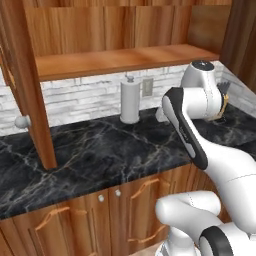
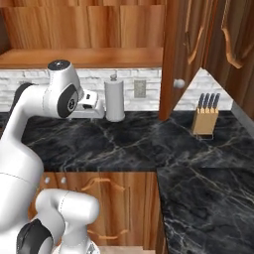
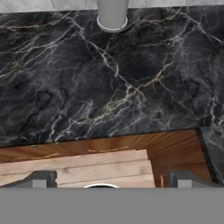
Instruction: Close all open cabinet doors.
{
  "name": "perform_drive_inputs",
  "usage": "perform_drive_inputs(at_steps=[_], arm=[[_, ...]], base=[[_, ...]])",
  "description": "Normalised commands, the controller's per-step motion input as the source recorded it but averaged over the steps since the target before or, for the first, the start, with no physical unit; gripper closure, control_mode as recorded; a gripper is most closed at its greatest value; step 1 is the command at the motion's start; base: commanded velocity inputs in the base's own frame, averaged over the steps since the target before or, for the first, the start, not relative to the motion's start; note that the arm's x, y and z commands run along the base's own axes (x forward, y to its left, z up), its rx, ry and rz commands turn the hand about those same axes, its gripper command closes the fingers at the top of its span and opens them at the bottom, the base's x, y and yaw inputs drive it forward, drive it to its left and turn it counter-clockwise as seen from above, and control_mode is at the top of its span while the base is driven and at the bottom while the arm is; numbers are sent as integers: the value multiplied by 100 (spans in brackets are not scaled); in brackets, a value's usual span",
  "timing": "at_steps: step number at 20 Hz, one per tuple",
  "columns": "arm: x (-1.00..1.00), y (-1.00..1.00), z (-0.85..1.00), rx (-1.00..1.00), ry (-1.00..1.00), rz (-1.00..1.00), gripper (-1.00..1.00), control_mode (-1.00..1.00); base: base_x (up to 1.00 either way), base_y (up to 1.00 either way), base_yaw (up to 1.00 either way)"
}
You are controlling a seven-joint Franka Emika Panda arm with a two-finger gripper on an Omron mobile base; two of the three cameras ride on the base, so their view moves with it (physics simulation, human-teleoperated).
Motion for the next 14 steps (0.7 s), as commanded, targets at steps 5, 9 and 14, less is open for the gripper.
perform_drive_inputs(at_steps=[5,9,14], arm=[[0,0,0,0,0,0,-100,100],[0,0,0,0,0,0,-100,100],[0,0,0,0,0,0,-100,100]], base=[[-18,-2,17],[0,0,0],[11,0,14]])
